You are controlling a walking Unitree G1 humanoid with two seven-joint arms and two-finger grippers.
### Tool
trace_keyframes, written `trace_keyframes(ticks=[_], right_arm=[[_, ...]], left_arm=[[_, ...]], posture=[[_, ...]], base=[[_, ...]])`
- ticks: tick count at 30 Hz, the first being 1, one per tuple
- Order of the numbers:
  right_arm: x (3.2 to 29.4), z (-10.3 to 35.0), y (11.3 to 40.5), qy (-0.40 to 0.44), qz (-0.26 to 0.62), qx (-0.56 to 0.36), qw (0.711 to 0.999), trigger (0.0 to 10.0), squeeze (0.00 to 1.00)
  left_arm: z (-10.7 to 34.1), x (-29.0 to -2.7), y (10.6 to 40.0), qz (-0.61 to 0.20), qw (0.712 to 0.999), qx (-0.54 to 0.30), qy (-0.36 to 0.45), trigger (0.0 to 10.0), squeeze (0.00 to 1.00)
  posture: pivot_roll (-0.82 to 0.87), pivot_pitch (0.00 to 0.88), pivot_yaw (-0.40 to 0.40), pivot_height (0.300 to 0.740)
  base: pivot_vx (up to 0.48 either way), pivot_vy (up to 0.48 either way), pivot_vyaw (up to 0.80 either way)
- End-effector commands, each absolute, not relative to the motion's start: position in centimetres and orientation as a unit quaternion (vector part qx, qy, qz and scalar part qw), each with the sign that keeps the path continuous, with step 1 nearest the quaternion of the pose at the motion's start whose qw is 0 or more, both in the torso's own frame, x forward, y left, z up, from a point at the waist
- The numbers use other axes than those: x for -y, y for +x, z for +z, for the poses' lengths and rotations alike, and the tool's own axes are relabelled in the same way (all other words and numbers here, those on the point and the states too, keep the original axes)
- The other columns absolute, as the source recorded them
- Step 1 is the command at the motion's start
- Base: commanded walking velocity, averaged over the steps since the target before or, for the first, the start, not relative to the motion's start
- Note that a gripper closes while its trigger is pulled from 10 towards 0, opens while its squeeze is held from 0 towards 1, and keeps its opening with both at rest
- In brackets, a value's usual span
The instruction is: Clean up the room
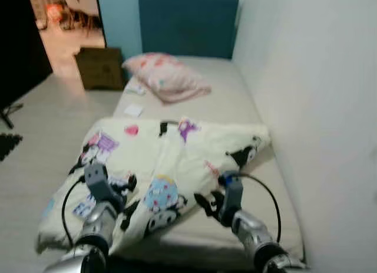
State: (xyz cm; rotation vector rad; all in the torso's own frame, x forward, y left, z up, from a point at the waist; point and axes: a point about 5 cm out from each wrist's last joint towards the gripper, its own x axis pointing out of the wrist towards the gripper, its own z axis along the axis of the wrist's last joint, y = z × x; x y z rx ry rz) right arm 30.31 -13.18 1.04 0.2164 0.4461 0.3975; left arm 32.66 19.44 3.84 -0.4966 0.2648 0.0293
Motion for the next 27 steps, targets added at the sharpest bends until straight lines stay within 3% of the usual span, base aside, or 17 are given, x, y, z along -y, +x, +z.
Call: trace_keyframes(ticks=[1,13,14,15,27], right_arm=[[13.8,1.5,30.6,0.111,0.179,-0.202,0.956,10.0,0.0],[15.9,2.5,31.3,0.107,0.116,-0.166,0.973,10.0,0.0],[16.1,2.7,31.4,0.107,0.107,-0.159,0.976,10.0,0.55],[16.3,2.7,31.3,0.108,0.102,-0.154,0.977,10.0,1.0],[18.1,4.4,31.4,0.099,0.088,-0.106,0.986,10.0,1.0]], left_arm=[[4.8,-20.0,33.2,0.008,0.964,-0.11,-0.242,10.0,0.0],[4.8,-20.9,32.8,-0.03,0.973,-0.112,-0.199,10.0,0.0],[5.1,-21.0,33.0,-0.036,0.975,-0.104,-0.195,10.0,0.0],[5.5,-21.0,33.2,-0.043,0.976,-0.095,-0.19,10.0,0.0],[10.1,-22.0,35.6,-0.045,0.964,0.008,-0.261,10.0,0.0]], posture=[[0.08,0.0,-0.037,0.596],[0.07,0.0,-0.025,0.556],[0.07,0.027,-0.023,0.551],[0.07,0.043,-0.023,0.546],[0.04,0.135,-0.024,0.501]], base=[[0.0,0.0,0.0],[0.0,0.0,0.0],[0.0,0.0,0.0],[0.0,0.0,0.0],[0.0,0.0,0.0]])
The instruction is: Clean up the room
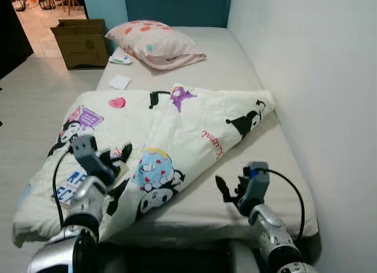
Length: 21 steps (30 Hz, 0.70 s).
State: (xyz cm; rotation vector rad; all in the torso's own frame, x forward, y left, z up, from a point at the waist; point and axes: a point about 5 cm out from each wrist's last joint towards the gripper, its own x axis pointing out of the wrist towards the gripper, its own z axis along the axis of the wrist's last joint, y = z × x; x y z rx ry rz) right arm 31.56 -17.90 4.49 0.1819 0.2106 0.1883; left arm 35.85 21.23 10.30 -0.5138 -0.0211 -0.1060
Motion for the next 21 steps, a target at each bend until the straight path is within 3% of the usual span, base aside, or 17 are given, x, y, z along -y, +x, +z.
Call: trace_keyframes(ticks=[1,9,10,12,13,19,21], right_arm=[[18.2,4.7,31.4,0.094,0.089,-0.099,0.987,10.0,1.0],[18.1,6.9,30.9,0.05,0.092,-0.058,0.993,10.0,1.0],[17.8,7.2,30.5,0.045,0.096,-0.053,0.993,10.0,0.0],[17.8,7.2,30.5,0.045,0.096,-0.053,0.993,10.0,0.0],[17.5,7.9,29.6,0.042,0.102,-0.04,0.993,10.0,0.0],[17.3,8.9,27.7,0.021,0.108,-0.029,0.994,10.0,0.0],[17.5,9.2,26.9,0.017,0.11,-0.031,0.993,10.0,0.0]], left_arm=[[10.3,-22.0,35.8,-0.046,0.962,0.009,-0.27,10.0,0.0],[9.4,-19.7,35.9,-0.082,0.954,-0.022,-0.288,10.0,0.0],[9.0,-19.4,35.8,-0.078,0.953,-0.035,-0.289,10.0,0.02],[9.0,-19.4,35.8,-0.078,0.953,-0.035,-0.289,10.0,0.02],[8.4,-19.3,35.7,-0.063,0.955,-0.056,-0.286,10.0,0.13],[8.9,-19.8,36.1,-0.042,0.957,-0.065,-0.281,10.0,0.12],[10.0,-20.0,36.8,-0.041,0.956,-0.05,-0.288,10.0,0.06]], posture=[[0.03,0.154,-0.024,0.496],[-0.04,0.216,-0.019,0.472],[-0.07,0.232,-0.012,0.472],[-0.07,0.232,-0.012,0.472],[-0.11,0.275,-0.009,0.472],[-0.15,0.319,-0.015,0.472],[-0.17,0.349,-0.02,0.472]], base=[[0.0,0.0,0.0],[0.0,0.0,0.0],[0.0,0.0,0.0],[0.0,0.0,0.0],[0.0,0.0,0.0],[0.0,0.0,0.0],[0.0,0.0,0.0]])
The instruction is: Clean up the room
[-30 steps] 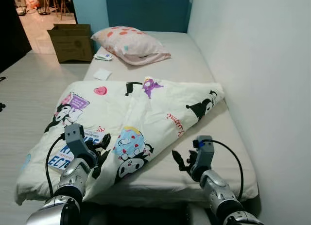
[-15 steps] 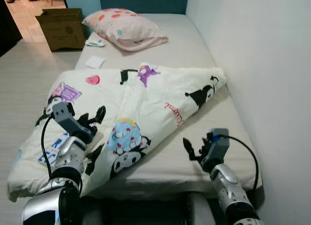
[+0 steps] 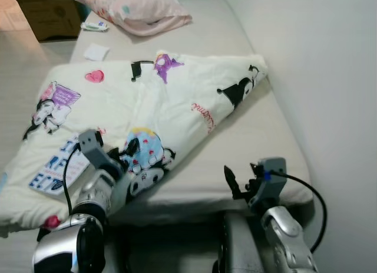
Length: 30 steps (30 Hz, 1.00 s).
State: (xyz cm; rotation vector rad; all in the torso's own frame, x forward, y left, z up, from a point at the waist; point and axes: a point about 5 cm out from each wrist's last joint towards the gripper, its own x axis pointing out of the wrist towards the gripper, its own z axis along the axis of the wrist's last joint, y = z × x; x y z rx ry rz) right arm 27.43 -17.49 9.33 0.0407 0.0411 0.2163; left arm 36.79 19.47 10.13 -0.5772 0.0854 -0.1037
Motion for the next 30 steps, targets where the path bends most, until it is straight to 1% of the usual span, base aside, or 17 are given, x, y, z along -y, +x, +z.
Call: trace_keyframes(ticks=[1,2,9,11,15,16,17,19,20,22,24,30], right_arm=[[17.5,9.2,26.9,0.017,0.11,-0.031,0.993,10.0,0.0],[17.6,9.5,26.6,0.015,0.11,-0.03,0.993,10.0,0.0],[18.0,10.4,25.9,0.011,0.105,-0.026,0.994,10.0,0.0],[17.9,11.0,25.7,0.006,0.104,-0.025,0.994,10.0,0.0],[17.8,11.5,25.4,0.003,0.103,-0.029,0.994,10.0,0.0],[17.9,11.7,25.2,0.001,0.101,-0.032,0.994,10.0,0.0],[18.0,11.9,25.2,0.0,0.099,-0.033,0.995,10.0,0.0],[18.0,12.1,25.1,0.0,0.098,-0.035,0.995,10.0,0.0],[18.3,12.2,25.0,-0.003,0.095,-0.035,0.995,10.0,0.0],[18.3,12.2,25.0,-0.003,0.095,-0.035,0.995,10.0,0.0],[19.0,12.5,25.1,-0.011,0.086,-0.035,0.996,10.0,0.0],[19.3,13.0,25.4,-0.017,0.082,-0.032,0.996,10.0,0.0]], left_arm=[[10.0,-20.0,36.8,-0.041,0.956,-0.05,-0.288,10.0,0.06],[10.7,-20.0,37.1,-0.042,0.955,-0.04,-0.292,10.0,0.0],[13.0,-20.3,38.2,-0.04,0.952,-0.005,-0.303,10.0,0.0],[14.2,-20.0,38.8,-0.049,0.948,0.01,-0.316,10.0,0.0],[14.7,-19.6,39.0,-0.06,0.944,0.016,-0.325,10.0,0.0],[14.7,-19.4,39.0,-0.065,0.941,0.017,-0.331,9.2,0.0],[14.6,-19.3,39.0,-0.068,0.939,0.016,-0.337,1.4,0.0],[14.6,-19.2,39.0,-0.069,0.938,0.016,-0.34,1.4,0.0],[14.3,-19.0,38.9,-0.073,0.935,0.013,-0.346,0.0,0.0],[14.3,-19.0,38.9,-0.073,0.935,0.013,-0.346,0.0,0.0],[13.5,-18.4,38.6,-0.088,0.931,0.005,-0.355,0.0,0.0],[13.0,-18.2,38.4,-0.098,0.927,0.002,-0.363,0.0,0.0]], posture=[[-0.17,0.349,-0.02,0.472],[-0.17,0.354,-0.02,0.472],[-0.18,0.372,-0.02,0.472],[-0.19,0.381,-0.021,0.472],[-0.18,0.382,-0.021,0.472],[-0.19,0.383,-0.022,0.472],[-0.19,0.384,-0.024,0.472],[-0.19,0.384,-0.024,0.472],[-0.19,0.381,-0.027,0.472],[-0.19,0.381,-0.027,0.472],[-0.18,0.371,-0.027,0.472],[-0.17,0.365,-0.025,0.472]], base=[[0.0,0.0,0.0],[0.0,0.0,0.0],[0.0,0.0,0.0],[0.0,0.0,0.0],[0.0,0.0,0.0],[0.0,0.0,0.0],[0.0,0.0,0.0],[0.0,0.0,0.0],[0.0,0.0,0.0],[0.0,0.0,0.0],[0.0,0.0,0.0],[0.0,0.0,0.0]])
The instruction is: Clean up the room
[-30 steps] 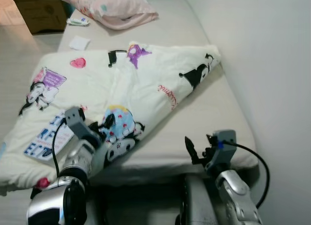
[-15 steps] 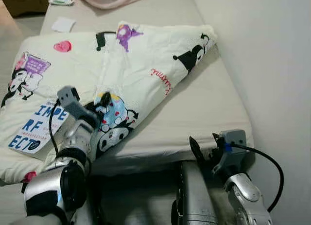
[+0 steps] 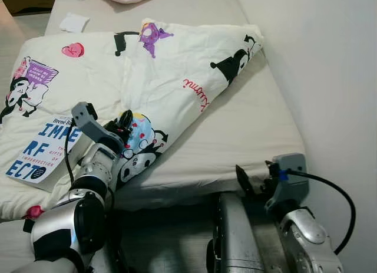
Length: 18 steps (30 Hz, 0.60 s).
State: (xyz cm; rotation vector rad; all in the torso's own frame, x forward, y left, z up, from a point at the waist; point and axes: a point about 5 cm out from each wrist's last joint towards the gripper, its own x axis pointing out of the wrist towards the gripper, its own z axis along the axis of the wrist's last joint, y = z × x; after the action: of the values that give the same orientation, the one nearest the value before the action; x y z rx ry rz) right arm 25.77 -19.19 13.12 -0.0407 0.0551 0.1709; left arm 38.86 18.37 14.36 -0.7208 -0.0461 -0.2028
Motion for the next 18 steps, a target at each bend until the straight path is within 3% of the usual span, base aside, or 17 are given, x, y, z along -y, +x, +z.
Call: trace_keyframes(ticks=[1,10,12,15,16,18], right_arm=[[19.4,13.1,25.5,-0.018,0.081,-0.032,0.996,10.0,0.0],[19.9,14.1,26.2,-0.021,0.07,-0.023,0.997,10.0,0.0],[20.1,14.2,26.5,-0.019,0.064,-0.018,0.998,10.0,0.0],[20.6,14.7,27.3,-0.026,0.047,-0.008,0.999,10.0,0.0],[20.6,14.7,27.3,-0.026,0.047,-0.008,0.999,10.0,0.0],[21.1,15.4,28.2,-0.024,0.03,0.005,0.999,10.0,0.0]], left_arm=[[13.0,-18.1,38.3,-0.1,0.926,0.002,-0.364,0.0,0.0],[11.8,-16.5,37.8,-0.126,0.901,-0.012,-0.415,0.0,0.0],[12.1,-14.8,37.9,-0.163,0.881,-0.007,-0.444,0.0,0.0],[12.7,-9.5,37.3,-0.297,0.826,-0.014,-0.48,0.0,0.0],[12.7,-9.5,37.3,-0.297,0.826,-0.014,-0.48,0.0,0.0],[12.0,-4.2,34.9,-0.424,0.767,-0.046,-0.48,0.0,0.0]], posture=[[-0.17,0.364,-0.024,0.472],[-0.14,0.336,-0.021,0.472],[-0.12,0.316,-0.017,0.472],[-0.1,0.279,-0.017,0.472],[-0.1,0.279,-0.017,0.472],[-0.09,0.256,-0.016,0.472]], base=[[0.0,0.0,0.0],[0.0,0.0,0.0],[0.0,0.0,0.0],[0.0,0.0,0.0],[0.0,0.0,0.0],[0.0,0.0,0.0]])
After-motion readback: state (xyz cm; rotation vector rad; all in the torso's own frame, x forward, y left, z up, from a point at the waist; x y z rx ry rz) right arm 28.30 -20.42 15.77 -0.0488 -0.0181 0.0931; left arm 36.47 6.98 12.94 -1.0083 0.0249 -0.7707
